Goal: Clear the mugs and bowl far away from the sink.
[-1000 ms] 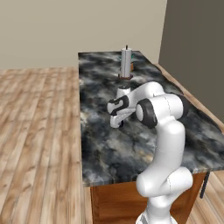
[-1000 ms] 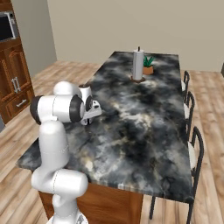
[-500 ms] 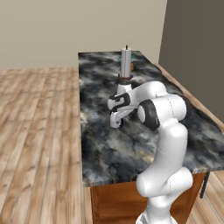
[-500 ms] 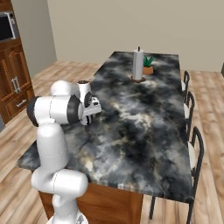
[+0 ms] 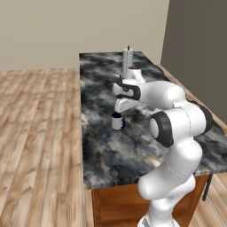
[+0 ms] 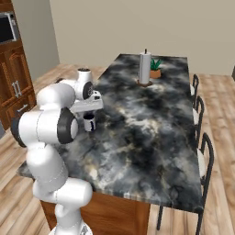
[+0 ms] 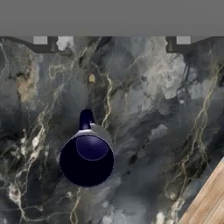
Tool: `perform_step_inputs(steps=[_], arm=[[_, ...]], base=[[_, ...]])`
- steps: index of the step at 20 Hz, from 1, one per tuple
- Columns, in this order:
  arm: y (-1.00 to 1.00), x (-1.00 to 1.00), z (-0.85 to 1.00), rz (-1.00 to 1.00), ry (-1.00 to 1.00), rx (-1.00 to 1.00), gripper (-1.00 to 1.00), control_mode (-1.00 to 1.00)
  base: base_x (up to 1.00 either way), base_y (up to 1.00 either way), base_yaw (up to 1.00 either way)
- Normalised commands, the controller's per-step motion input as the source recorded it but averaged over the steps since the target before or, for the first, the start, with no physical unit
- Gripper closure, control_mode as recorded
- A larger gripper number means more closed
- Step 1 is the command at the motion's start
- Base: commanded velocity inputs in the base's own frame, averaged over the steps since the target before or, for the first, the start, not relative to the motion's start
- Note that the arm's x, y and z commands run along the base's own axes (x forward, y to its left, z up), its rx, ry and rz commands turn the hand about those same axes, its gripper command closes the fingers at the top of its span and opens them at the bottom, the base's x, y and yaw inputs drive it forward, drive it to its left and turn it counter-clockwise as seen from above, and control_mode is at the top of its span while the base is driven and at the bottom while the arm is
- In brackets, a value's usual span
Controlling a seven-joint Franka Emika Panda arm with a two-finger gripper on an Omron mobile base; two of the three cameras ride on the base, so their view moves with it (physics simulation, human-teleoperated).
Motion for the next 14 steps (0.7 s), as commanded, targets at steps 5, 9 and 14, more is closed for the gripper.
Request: perform_step_inputs(steps=[5, 9, 14], arm=[[-0.07, -1.00, 0.43, -0.17, -0.07, 0.02, -1.00, -1.00], [-0.20, -1.00, 0.44, -0.26, 0.08, 0.01, -1.00, -1.00], [-0.16, -1.00, 0.66, -0.24, 0.07, 0.03, -1.00, -1.00]], base=[[0.00, 0.00, 0.00], [0.00, 0.00, 0.00], [0.00, 0.00, 0.00]])
